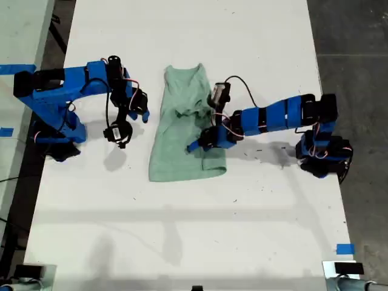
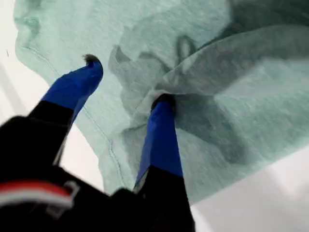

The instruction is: Fold tshirt

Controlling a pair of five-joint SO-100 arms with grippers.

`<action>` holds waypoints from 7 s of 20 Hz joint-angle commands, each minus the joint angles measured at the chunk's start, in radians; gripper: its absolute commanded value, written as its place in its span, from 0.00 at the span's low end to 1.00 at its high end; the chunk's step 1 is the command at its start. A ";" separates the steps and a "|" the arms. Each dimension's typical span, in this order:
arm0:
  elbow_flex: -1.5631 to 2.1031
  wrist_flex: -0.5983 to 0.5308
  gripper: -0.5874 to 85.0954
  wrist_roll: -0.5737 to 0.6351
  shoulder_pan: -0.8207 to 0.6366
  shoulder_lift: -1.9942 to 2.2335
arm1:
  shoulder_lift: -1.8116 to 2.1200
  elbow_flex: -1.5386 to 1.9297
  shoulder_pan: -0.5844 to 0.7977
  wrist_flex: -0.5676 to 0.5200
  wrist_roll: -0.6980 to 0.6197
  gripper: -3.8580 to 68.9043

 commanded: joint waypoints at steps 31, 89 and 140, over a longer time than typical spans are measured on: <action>0.123 -0.509 0.11 -0.160 0.199 -0.364 | 0.503 -0.072 -0.026 0.485 -0.031 0.35; 0.040 -0.120 0.24 -0.304 0.336 0.160 | 0.569 -0.028 -0.097 0.492 0.029 0.35; -0.871 0.183 0.01 0.210 0.117 -0.397 | 0.132 -0.759 0.155 0.801 -0.469 0.03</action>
